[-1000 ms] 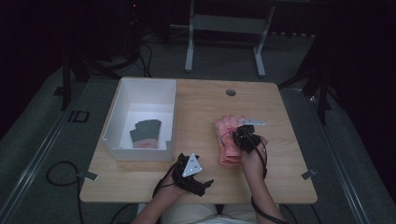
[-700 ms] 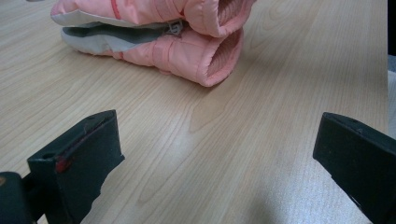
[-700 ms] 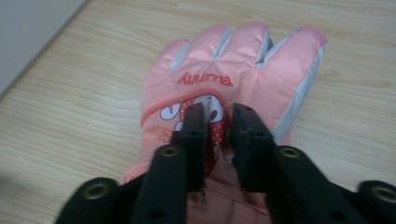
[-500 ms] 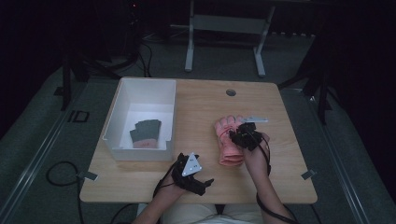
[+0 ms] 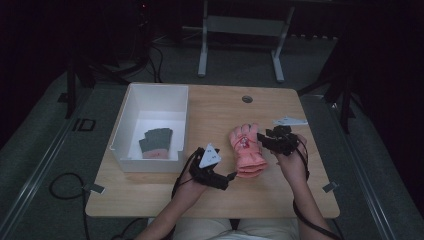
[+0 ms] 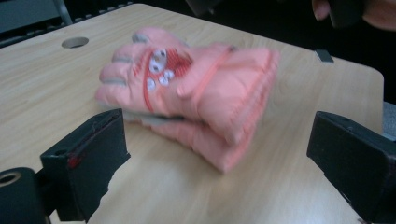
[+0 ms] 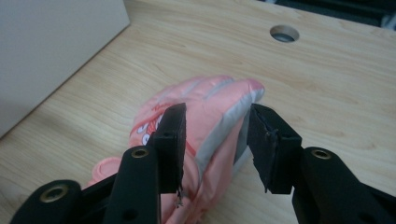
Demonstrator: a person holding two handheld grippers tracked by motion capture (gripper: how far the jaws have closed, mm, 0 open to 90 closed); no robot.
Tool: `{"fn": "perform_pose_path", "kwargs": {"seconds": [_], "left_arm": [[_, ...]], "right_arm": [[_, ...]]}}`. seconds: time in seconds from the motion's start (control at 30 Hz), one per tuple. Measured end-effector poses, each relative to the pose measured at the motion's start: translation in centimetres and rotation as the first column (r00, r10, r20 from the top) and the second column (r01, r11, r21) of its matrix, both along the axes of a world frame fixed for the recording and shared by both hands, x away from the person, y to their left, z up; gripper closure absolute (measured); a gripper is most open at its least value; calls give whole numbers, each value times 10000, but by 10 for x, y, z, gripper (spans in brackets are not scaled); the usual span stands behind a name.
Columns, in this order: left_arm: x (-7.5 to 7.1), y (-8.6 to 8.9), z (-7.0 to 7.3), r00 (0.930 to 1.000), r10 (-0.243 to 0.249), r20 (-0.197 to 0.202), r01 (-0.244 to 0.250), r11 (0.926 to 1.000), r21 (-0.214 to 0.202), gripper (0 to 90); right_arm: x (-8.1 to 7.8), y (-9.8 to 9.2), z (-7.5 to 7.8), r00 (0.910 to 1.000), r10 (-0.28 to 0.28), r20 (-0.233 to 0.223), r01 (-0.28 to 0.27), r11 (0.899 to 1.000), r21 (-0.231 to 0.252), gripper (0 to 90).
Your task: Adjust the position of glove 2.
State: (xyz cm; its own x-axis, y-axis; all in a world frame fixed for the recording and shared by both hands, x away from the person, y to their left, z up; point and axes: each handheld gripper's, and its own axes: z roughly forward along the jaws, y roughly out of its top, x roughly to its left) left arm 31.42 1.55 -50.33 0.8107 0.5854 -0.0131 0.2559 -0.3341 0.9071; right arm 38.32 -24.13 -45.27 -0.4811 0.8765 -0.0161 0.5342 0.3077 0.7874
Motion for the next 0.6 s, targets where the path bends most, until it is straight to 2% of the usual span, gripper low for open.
{"fn": "perform_pose_path", "kwargs": {"seconds": [0.07, 0.13, 0.17, 0.23, 0.33, 0.4, 0.47, 0.53, 0.6], "left_arm": [[13, -6, 6, 9998, 132, -135, -131, 9999, 98, 77], [25, -14, 11, 9993, 362, -89, -356, 9979, 547, 100], [31, -16, 12, 9993, 341, -160, -332, 9979, 554, 130], [45, -20, 13, 9978, 498, -436, -474, 9975, 532, 147], [64, -24, 8, 9939, 655, -884, -598, 9960, 658, 210], [75, -28, 3, 9885, 909, -1207, -814, 9933, 820, 225], [85, -30, -3, 9760, 935, -1966, -813, 9943, 691, 239], [91, -35, -8, 9699, 1140, -2154, -895, 9887, 1205, 241], [96, -38, -13, 9584, 1393, -2491, -1063, 9842, 1413, 241]], "right_arm": [[4, 1, 0, 10000, 52, 33, -52, 10000, -45, 571], [8, 2, -2, 9999, 145, 6, -145, 9999, -63, 564], [10, 2, -4, 9999, 161, -24, -162, 9999, -34, 564], [11, 2, -8, 9999, 158, -41, -158, 9998, 103, 558], [16, 4, -15, 9997, 99, -203, -98, 9999, 58, 546], [19, 7, -18, 9995, 130, -289, -129, 9999, 54, 541], [21, 10, -22, 9992, 141, -373, -142, 9999, -13, 530], [22, 10, -29, 9980, 182, -604, -187, 9998, -83, 519], [23, 9, -38, 9961, 204, -856, -218, 9996, -155, 512]]}}
